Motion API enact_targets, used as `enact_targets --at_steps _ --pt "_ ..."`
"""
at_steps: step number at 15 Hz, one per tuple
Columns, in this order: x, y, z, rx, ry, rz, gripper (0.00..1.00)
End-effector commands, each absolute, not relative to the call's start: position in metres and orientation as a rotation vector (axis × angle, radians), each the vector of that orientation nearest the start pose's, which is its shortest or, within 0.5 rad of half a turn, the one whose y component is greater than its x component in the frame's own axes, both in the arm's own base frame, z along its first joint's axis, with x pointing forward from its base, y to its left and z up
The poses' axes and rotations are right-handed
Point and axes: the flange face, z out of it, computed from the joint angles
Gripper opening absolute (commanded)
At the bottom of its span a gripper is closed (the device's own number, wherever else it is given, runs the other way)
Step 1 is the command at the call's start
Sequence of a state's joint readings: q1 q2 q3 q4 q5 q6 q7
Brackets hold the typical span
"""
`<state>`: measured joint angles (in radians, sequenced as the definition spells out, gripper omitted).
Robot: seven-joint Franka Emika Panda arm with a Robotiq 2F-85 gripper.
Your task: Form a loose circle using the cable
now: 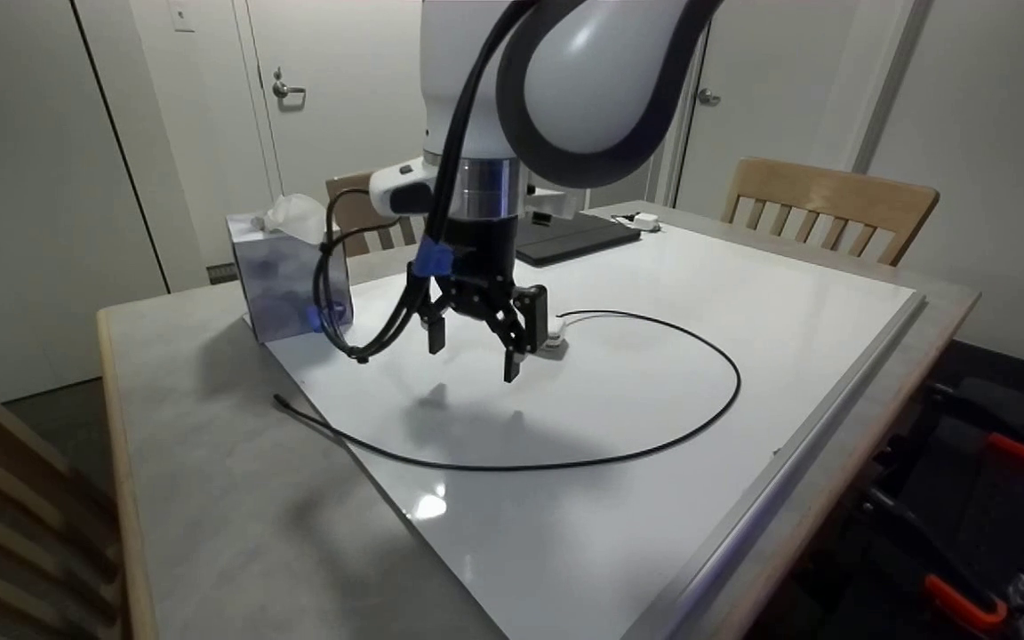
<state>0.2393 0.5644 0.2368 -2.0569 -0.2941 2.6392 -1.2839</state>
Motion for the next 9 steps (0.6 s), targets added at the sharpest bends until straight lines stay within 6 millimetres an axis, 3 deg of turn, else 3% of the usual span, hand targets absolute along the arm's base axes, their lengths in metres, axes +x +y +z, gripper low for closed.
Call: enact_targets --at_steps 1,2,7,9 --pt "0.529 0.289 0.17 1.896 2.469 0.263 1.0" --pt "0.526 0.287 0.173 1.814 2.524 0.157 1.0" --pt "0.525 0.289 0.173 1.82 2.518 0.167 1.0" --pt "0.529 0.303 0.174 1.853 2.496 0.183 1.0"
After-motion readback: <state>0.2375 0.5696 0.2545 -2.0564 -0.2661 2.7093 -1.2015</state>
